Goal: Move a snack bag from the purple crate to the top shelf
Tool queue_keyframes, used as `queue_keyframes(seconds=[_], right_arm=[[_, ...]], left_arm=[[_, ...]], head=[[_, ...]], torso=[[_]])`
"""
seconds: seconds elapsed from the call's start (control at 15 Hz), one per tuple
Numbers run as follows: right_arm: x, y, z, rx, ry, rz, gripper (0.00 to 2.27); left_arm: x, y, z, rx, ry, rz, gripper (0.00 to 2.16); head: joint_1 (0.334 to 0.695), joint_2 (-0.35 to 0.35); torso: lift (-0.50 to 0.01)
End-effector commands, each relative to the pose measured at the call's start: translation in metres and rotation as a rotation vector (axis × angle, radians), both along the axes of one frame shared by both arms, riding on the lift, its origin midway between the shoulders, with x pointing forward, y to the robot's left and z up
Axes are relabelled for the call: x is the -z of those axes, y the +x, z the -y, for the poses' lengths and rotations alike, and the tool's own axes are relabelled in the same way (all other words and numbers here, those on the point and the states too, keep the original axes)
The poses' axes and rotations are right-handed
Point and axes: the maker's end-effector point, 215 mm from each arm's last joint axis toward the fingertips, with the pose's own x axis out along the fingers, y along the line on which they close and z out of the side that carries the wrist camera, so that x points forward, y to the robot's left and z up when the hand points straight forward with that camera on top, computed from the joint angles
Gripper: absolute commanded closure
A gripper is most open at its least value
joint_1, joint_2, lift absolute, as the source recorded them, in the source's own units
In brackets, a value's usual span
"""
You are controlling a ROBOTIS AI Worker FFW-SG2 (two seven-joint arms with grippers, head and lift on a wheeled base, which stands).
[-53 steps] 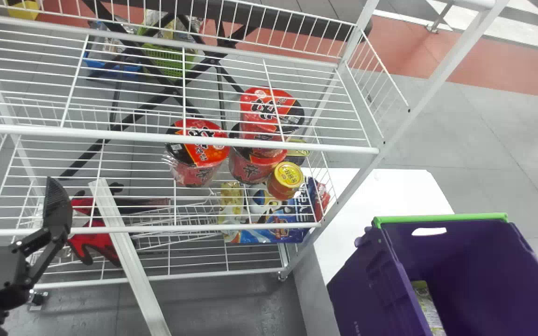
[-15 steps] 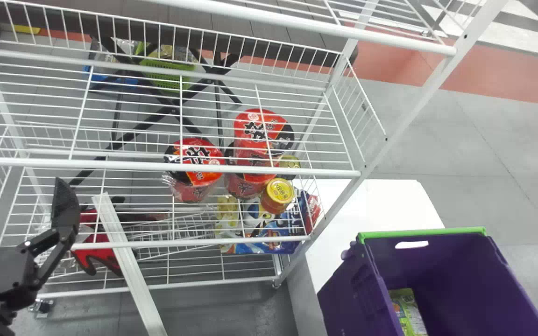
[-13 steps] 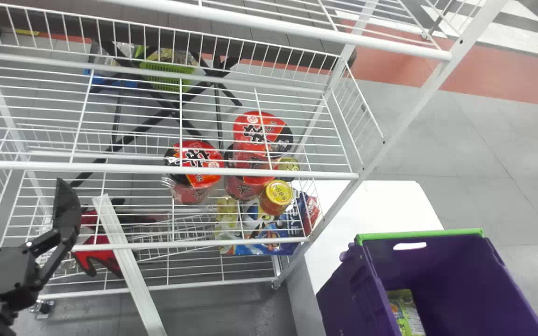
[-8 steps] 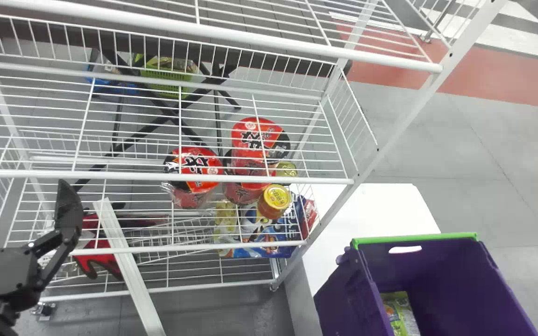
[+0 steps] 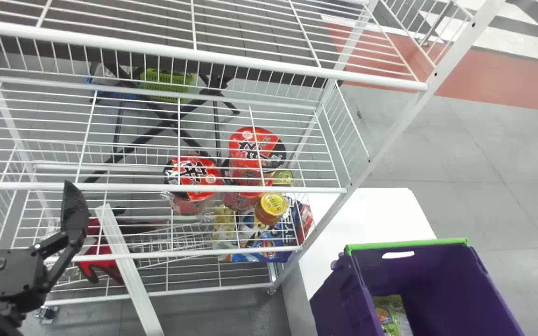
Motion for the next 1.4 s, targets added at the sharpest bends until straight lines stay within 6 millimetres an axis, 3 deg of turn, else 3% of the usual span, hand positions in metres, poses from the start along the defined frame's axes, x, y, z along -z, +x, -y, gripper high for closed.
queue_keyframes(seconds=[0.0, 1.33], right_arm=[[-0.002, 0.003, 0.000, -0.001, -0.001, 0.006, 1.66], [-0.021, 0.024, 0.003, -0.011, -0.010, 0.068, 1.66]], left_arm=[[-0.002, 0.000, 0.003, 0.004, 0.003, 0.001, 0.11], [0.000, -0.007, 0.011, 0.018, 0.020, -0.013, 0.11]], head=[[0.695, -0.350], [0.695, -0.350]], torso=[[-0.315], [-0.236]])
